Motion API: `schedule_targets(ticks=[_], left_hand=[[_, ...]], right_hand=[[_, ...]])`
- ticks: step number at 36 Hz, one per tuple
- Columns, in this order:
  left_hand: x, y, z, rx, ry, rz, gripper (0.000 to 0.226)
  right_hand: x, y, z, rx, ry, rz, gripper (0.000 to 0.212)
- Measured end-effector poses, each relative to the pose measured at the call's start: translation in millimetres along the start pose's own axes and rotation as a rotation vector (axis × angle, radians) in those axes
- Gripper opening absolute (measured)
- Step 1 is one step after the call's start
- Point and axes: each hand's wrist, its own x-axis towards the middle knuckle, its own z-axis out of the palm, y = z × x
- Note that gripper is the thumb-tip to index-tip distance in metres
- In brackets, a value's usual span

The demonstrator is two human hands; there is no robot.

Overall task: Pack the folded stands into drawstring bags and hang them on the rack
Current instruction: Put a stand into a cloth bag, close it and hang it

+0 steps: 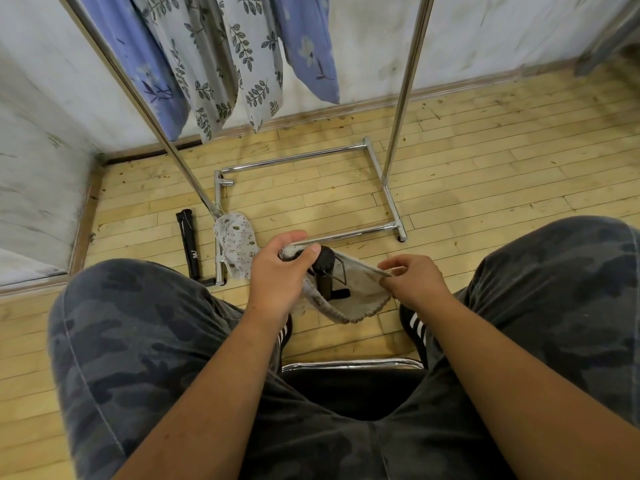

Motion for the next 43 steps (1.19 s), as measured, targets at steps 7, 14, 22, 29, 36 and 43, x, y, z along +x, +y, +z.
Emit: schedule_targets(ticks=[7, 14, 22, 29, 36, 43], left_hand=[[1, 0, -1, 0.019, 0.054, 0.033, 0.018], [0, -1, -2, 0.084, 0.041, 0.041, 0.015], [-3, -7, 6, 0.243, -0.041, 0.067, 0.025], [-9, -6, 14, 0.385, -0.093, 0.086, 0.032], [-8, -12, 18, 0.424, -0.095, 0.105, 0.036], [-10, -7, 17, 0.268, -0.137, 0.059, 0.027]], right_hand=[[-2, 2, 0, -0.046, -0.012, 0.089, 0.024], [-6, -4, 2, 0.207, -0.026, 0.001, 0.019], [-19, -16, 4, 0.253, -0.069, -0.225, 0.011], [-27, -25, 3, 0.306, -0.096, -0.315, 0.017], [-34, -29, 1, 0.362, -0.296, -0.414, 0.019], [-35, -25, 6, 0.004, -0.229, -0.393, 0.051]])
